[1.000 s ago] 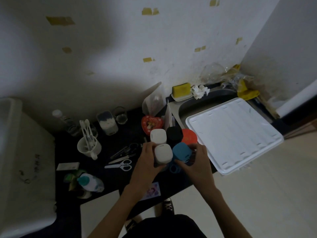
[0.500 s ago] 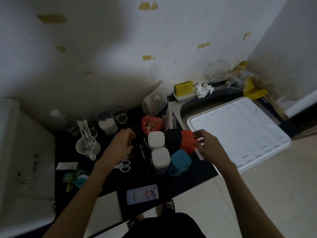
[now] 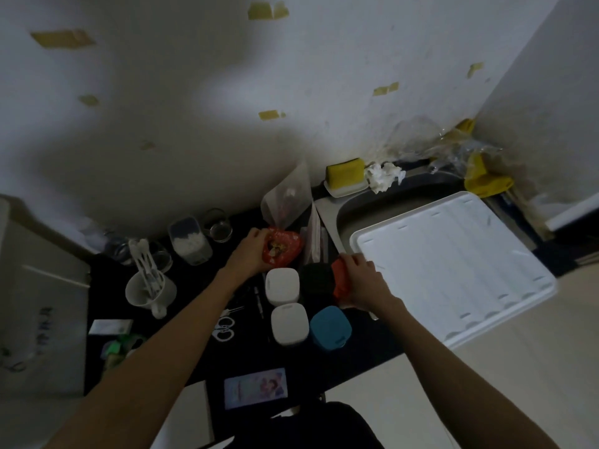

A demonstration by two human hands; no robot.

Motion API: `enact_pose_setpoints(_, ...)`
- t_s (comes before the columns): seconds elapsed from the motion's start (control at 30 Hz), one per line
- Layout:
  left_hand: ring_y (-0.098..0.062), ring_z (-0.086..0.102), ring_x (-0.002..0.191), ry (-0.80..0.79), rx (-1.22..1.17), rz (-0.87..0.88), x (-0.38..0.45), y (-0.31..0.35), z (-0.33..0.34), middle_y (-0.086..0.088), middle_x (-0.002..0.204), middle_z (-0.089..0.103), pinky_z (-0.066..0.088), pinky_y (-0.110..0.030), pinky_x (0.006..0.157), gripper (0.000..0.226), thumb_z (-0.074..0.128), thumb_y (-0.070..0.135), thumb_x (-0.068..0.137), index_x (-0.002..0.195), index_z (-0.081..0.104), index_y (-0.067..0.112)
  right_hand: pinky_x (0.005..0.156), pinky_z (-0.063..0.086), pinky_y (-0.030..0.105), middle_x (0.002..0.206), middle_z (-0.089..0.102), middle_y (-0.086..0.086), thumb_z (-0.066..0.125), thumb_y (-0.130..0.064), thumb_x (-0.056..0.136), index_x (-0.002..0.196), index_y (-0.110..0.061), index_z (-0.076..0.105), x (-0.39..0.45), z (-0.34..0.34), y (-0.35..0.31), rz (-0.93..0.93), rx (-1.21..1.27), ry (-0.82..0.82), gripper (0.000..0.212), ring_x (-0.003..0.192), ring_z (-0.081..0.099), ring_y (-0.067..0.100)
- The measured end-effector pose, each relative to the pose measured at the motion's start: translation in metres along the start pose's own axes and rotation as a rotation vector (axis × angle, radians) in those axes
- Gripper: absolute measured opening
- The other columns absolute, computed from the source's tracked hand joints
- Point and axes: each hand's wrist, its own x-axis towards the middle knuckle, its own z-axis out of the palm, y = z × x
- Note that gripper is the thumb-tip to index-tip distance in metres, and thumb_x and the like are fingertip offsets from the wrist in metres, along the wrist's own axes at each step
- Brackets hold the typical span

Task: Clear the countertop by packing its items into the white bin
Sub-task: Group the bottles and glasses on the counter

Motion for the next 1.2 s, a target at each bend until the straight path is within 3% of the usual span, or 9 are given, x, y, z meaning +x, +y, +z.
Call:
enact_pose_setpoints(0.2, -0.037, 0.048, 0.120, -0.012, 0.012, -0.052, 0.025, -0.006, 0.018, -0.012, 0.136, 0.035, 0.048, -0.055, 0.096, 0.106, 0.090, 0.042, 0.054, 0.142, 0.032, 0.027, 0.101, 0.044, 0.051, 0.146, 0.028, 0.008, 0.090, -0.039, 0.056, 0.146, -0.027, 0.023, 0.003, -0.057, 0.000, 0.009, 0.078, 0.142, 0.112, 0.127, 0.038, 0.034)
enact_pose_setpoints(0.33, -0.040, 0.044, 0.124, -0.009, 0.083, -0.052, 0.034, -0.010, 0.027, -0.009, 0.144, 0.031, 0.048, -0.055, 0.093, 0.110, 0.087, 0.044, 0.055, 0.146, 0.029, 0.028, 0.098, 0.046, 0.051, 0.144, 0.029, 0.008, 0.088, -0.045, 0.058, 0.146, -0.025, 0.024, 0.008, -0.100, -0.016, -0.030, 0.071, 0.255, 0.111, 0.127, 0.039, 0.034)
enact_pose_setpoints(0.43, -0.042, 0.044, 0.125, -0.021, 0.077, -0.044, 0.038, -0.016, 0.030, -0.009, 0.149, 0.025, 0.047, -0.054, 0.094, 0.110, 0.087, 0.041, 0.056, 0.148, 0.027, 0.029, 0.096, 0.049, 0.050, 0.142, 0.031, 0.006, 0.086, -0.051, 0.058, 0.146, -0.027, 0.025, 0.014, -0.129, -0.040, -0.102, 0.089, 0.309, 0.109, 0.124, 0.040, 0.032)
enact_pose_setpoints(0.57, -0.041, 0.047, 0.117, 0.040, 0.057, -0.078, 0.039, -0.022, 0.024, -0.011, 0.140, 0.030, 0.050, -0.052, 0.091, 0.112, 0.088, 0.037, 0.048, 0.145, 0.032, 0.027, 0.095, 0.048, 0.051, 0.142, 0.029, 0.007, 0.085, -0.050, 0.059, 0.147, -0.026, 0.024, 0.024, -0.155, -0.080, -0.228, 0.084, 0.330, 0.109, 0.124, 0.040, 0.033)
enact_pose_setpoints(0.67, -0.041, 0.048, 0.118, 0.117, 0.016, -0.122, 0.031, -0.040, 0.014, -0.013, 0.138, 0.031, 0.050, -0.051, 0.091, 0.113, 0.088, 0.037, 0.046, 0.144, 0.033, 0.022, 0.098, 0.046, 0.051, 0.143, 0.026, 0.009, 0.086, -0.047, 0.058, 0.148, -0.026, 0.023, 0.040, -0.159, -0.109, -0.295, 0.083, 0.269, 0.112, 0.126, 0.038, 0.035)
enact_pose_setpoints(0.83, -0.044, 0.047, 0.119, 0.161, -0.042, -0.227, 0.013, -0.057, 0.011, -0.016, 0.143, 0.028, 0.048, -0.051, 0.092, 0.108, 0.088, 0.037, 0.057, 0.146, 0.030, 0.018, 0.109, 0.034, 0.053, 0.150, 0.028, 0.013, 0.083, -0.052, 0.059, 0.152, -0.021, 0.018, 0.077, -0.129, -0.153, -0.325, -0.231, 0.042, 0.117, 0.133, 0.033, 0.040)
enact_pose_setpoints(1.0, -0.044, 0.043, 0.121, 0.253, -0.147, -0.293, 0.002, -0.062, 0.016, -0.018, 0.143, 0.027, 0.046, -0.052, 0.094, 0.105, 0.086, 0.038, 0.060, 0.146, 0.030, 0.016, 0.103, 0.044, 0.051, 0.149, 0.028, 0.022, 0.087, -0.042, 0.062, 0.151, -0.010, 0.017, 0.104, -0.080, -0.172, -0.250, -0.348, -0.163, 0.118, 0.133, 0.038, 0.042)
enact_pose_setpoints(1.2, -0.039, 0.045, 0.121, 0.291, -0.242, -0.299, -0.003, -0.062, 0.017, -0.017, 0.136, 0.034, 0.048, -0.048, 0.092, 0.097, 0.082, 0.040, 0.069, 0.147, 0.028, 0.019, 0.097, 0.047, 0.042, 0.139, 0.040, 0.021, 0.078, -0.039, 0.078, 0.145, 0.002, 0.023, 0.110, -0.057, -0.174, -0.158, -0.380, -0.213, 0.095, 0.126, 0.046, 0.036)
